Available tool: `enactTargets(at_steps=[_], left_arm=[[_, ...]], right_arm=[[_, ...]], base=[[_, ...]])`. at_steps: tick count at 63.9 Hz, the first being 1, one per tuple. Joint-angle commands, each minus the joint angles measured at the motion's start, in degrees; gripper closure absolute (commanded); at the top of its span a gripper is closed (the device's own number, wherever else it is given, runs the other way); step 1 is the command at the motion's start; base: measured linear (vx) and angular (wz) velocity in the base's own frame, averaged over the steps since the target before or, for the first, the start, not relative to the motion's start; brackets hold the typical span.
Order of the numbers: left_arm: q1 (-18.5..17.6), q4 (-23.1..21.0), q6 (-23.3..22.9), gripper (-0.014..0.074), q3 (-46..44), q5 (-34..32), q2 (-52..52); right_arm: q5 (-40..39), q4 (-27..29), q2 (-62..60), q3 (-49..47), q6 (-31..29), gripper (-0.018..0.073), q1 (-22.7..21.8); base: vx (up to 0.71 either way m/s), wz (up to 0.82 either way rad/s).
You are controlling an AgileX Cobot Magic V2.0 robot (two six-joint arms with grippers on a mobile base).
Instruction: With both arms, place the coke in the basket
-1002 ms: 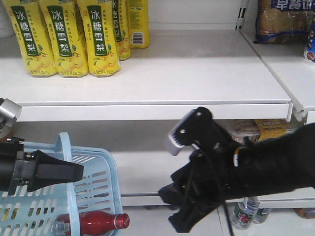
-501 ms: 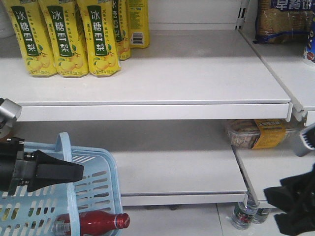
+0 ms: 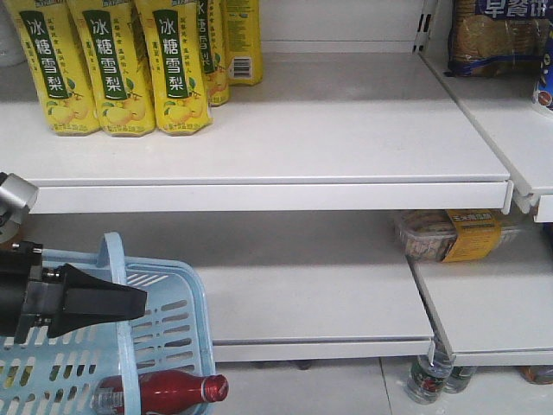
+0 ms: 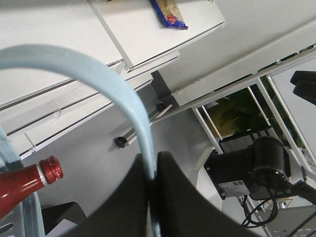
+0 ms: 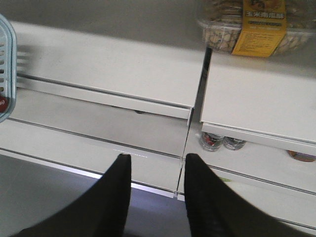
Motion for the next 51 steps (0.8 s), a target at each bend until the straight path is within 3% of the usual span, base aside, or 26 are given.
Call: enactTargets(at_steps=[1,11,24,51], left_arm=[[-0.2,-5.0,1.1,0.0603,-1.7,0.7,-1.4],[-0.2,-5.0,1.1,0.0603,-1.7,0.7,-1.4],[-0.2,-5.0,1.1,0.0603,-1.7,0.7,-1.4],[-0.2,-5.0,1.1,0.0603,-1.7,0.7,-1.4]], right_arm=[[-2.4,-0.8,-1.1,-1.4,0.9,0.0305,-0.5],[-2.4,-0.5,-2.7,-0.8,1.5,0.0305,-0.5],[-6.2,0.3,-4.6,7.1,2.3,0.0305,-0.5],[-6.4,0.6,-4.6,7.2,2.1,0.0305,-0.5]], base=[[0.00,0.00],[0.00,0.00],[0.00,0.00],[0.00,0.00]])
